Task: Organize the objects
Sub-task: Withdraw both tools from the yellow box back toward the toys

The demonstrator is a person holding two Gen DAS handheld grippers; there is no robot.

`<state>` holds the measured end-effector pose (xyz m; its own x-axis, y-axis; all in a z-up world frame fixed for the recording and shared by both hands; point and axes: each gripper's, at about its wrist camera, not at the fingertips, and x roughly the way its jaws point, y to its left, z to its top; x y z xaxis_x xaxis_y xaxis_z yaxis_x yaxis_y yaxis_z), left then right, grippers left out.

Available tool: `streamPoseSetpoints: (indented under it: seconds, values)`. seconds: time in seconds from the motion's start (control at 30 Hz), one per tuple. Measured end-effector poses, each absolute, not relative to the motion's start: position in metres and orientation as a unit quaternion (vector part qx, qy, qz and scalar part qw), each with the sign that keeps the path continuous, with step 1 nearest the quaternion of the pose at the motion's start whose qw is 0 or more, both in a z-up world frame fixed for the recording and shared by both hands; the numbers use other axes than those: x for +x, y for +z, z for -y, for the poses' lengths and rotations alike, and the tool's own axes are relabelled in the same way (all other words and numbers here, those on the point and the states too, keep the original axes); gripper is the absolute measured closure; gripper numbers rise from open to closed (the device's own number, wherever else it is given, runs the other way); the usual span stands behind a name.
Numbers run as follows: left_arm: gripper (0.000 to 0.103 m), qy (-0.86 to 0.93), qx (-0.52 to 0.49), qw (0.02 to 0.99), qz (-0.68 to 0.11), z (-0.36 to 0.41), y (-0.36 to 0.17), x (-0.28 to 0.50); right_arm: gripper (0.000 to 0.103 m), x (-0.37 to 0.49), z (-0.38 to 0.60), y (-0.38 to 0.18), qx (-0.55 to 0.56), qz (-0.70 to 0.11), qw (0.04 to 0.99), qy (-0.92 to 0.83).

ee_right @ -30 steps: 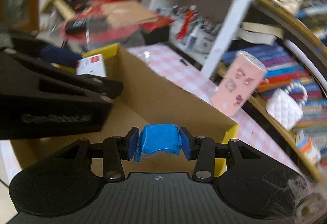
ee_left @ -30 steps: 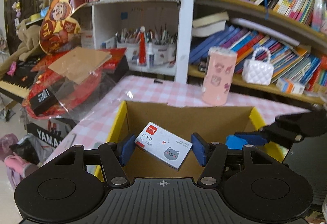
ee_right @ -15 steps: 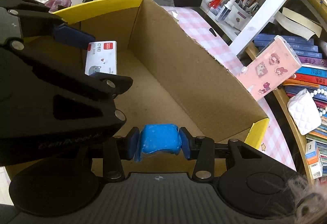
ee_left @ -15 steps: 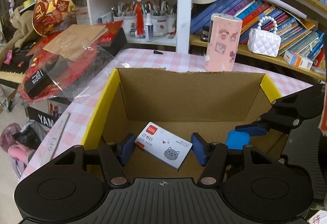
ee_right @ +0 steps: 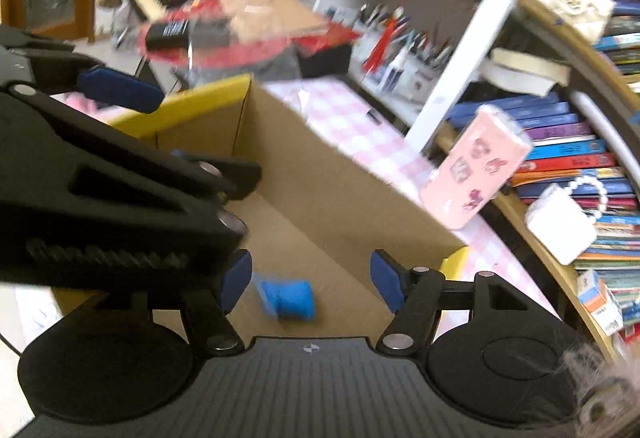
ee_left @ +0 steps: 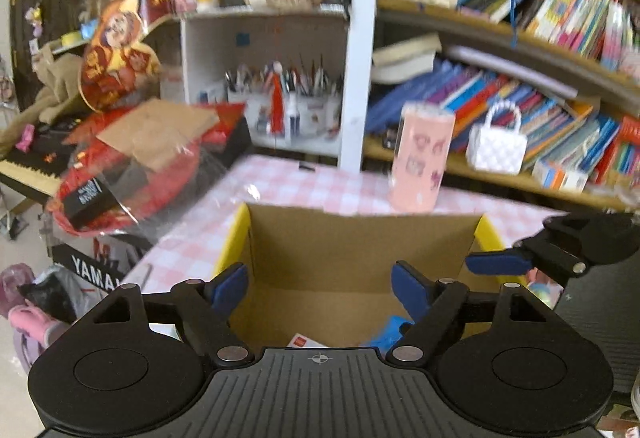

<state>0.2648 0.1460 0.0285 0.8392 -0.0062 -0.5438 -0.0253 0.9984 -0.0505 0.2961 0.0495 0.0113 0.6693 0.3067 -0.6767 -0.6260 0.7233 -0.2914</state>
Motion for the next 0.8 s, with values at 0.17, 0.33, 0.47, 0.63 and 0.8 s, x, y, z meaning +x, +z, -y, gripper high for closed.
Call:
streamPoseSetpoints:
  seconds: [0.17,0.33,0.47,0.63,0.8]
  values:
    - [0.016,0.017,-0.046,0.965,-0.259,-0.156,0.044,0.233,0.033,0.266,-0.041,0.034,-0.220,-0.279,0.903,0.243]
    - [0.014,0.032,-0.051,0.965,-0.254,-0.169,0.047,0.199,0.032,0.236,-0.033,0.045,-0.196,-0.273,0.915,0.223]
    - [0.014,0.040,-0.057,0.964,-0.258,-0.179,0.047,0.171,0.032,0.208,-0.023,0.048,-0.163,-0.270,0.929,0.193]
    - [0.012,0.055,-0.061,0.962,-0.262,-0.188,0.043,0.138,0.032,0.167,-0.011,0.047,-0.084,-0.245,0.954,0.148]
    - [0.008,0.073,-0.066,0.960,-0.263,-0.193,0.035,0.110,0.032,0.133,-0.011,0.034,-0.056,-0.255,0.958,0.117]
